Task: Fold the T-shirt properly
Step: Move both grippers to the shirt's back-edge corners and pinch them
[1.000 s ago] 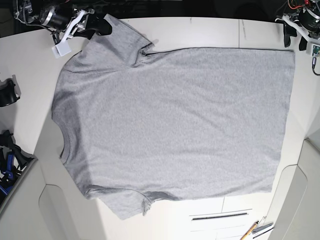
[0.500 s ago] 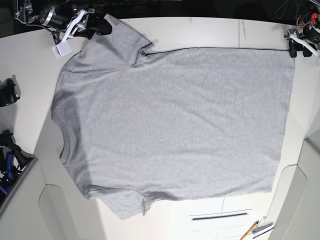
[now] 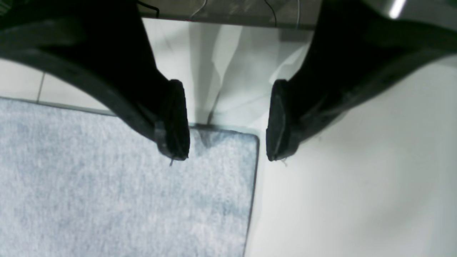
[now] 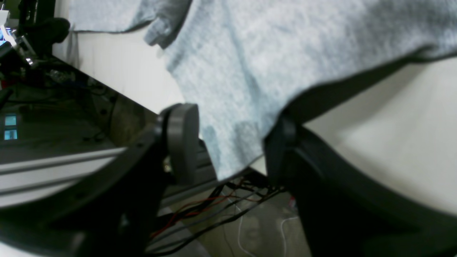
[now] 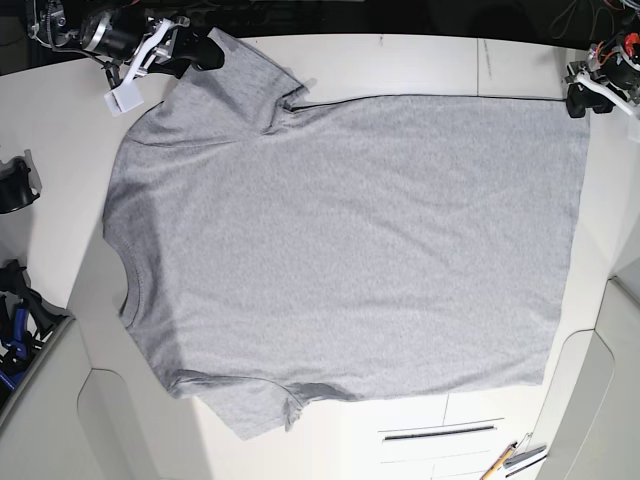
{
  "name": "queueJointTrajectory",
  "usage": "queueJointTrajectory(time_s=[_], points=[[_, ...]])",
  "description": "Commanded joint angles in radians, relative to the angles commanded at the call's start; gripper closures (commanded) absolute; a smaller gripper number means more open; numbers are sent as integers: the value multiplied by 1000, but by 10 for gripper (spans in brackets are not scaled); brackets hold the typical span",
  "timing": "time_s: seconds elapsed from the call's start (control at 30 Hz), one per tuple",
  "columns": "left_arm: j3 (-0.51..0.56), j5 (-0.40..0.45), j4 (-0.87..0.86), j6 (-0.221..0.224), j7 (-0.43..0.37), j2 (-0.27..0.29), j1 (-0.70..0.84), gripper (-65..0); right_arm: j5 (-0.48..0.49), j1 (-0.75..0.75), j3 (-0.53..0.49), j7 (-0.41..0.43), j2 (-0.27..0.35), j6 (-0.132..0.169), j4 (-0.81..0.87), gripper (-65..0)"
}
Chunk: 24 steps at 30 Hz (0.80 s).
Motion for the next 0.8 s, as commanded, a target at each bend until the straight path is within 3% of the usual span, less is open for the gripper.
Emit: queueJointTrajectory(time_s=[0.27, 0.4, 0.5, 0.57, 0.6, 0.67, 0.73, 0.8], points=[[9, -56, 0, -6, 5, 6, 0, -385, 0, 0, 0, 0, -3, 0, 0, -295], [71, -55, 0, -7, 6, 5, -1, -385, 0, 0, 0, 0, -23, 0, 0, -295], [94, -10, 0, -5, -2, 6, -11, -384, 0, 0, 0, 0, -40, 0, 0, -295], [93, 25, 0, 21, -10, 5, -23, -383, 0, 0, 0, 0, -41, 0, 0, -295], [93, 33, 0, 21, -10, 5, -29, -357, -1, 0, 0, 4, -41, 0, 0, -294], [93, 35, 0, 20, -18, 5, -34, -237, -2, 0, 0, 20, -41, 0, 0, -252], [93, 35, 0, 20, -43, 5, -34, -99, -3, 0, 0, 37, -41, 0, 0, -153], [93, 36, 0, 19, -61, 5, -34, 0, -3, 0, 0, 56, -41, 0, 0, -25]])
